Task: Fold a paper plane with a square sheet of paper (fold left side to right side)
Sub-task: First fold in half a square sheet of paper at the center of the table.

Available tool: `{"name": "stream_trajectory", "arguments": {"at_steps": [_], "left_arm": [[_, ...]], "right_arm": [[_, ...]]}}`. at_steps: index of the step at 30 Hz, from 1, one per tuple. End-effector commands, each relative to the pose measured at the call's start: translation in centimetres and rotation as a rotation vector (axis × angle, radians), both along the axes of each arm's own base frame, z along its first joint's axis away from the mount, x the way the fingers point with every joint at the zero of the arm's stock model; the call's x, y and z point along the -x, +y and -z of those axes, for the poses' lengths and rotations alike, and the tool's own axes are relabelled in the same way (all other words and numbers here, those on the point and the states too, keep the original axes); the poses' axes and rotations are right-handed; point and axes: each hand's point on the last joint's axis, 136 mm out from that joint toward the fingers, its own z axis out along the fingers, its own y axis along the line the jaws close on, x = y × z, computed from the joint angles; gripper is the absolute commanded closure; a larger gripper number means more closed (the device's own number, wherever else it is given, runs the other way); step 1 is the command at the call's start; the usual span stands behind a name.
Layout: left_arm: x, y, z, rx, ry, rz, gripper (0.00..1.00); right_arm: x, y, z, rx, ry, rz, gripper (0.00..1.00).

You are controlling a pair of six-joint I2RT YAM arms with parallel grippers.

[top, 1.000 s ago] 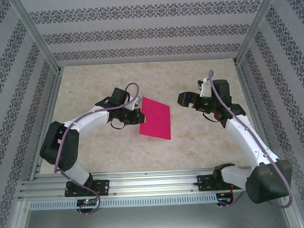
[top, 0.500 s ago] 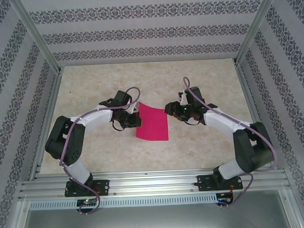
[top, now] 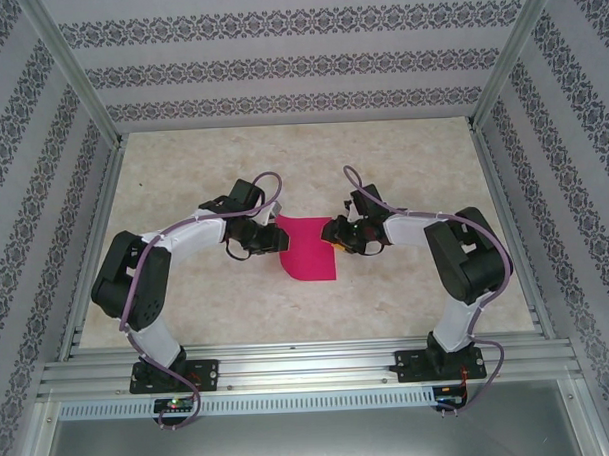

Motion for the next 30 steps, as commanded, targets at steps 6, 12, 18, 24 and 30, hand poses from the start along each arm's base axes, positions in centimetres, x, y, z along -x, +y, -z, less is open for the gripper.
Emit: {"name": "stream_trajectory", "arguments": {"at_steps": [6,12,18,24,30], "left_arm": [[-0.3,-4.4,-2.5,0.129,-0.070,0.111,0.58],[0.4,-5.9,-2.5,0.146,-0.071,0.161,0.51],[0.7,-6.6,-1.9,0.150,-0.060,0.184,0.48],[0.9,-7.2,-1.6,0.152,-0.055,0.201,0.44],[0.8,-7.3,-1.7,0.146,-0.057,0.202,0.44]], "right_arm": [[0.7,-0.3,1.3,0.058,0.008,-0.031,0.59],[0.2,-0.6,0.3,0.023,-0.024,-0.017,0.59],[-1.1,-1.3,-3.3,-0.103,-0.118,0.013,0.52],[-1.9,-0.2,-6.9,-0.243,-0.193,-0.011,0.44],[-2.0,2.7,-7.6,-0.315,-0.194,-0.055,0.44]]}}
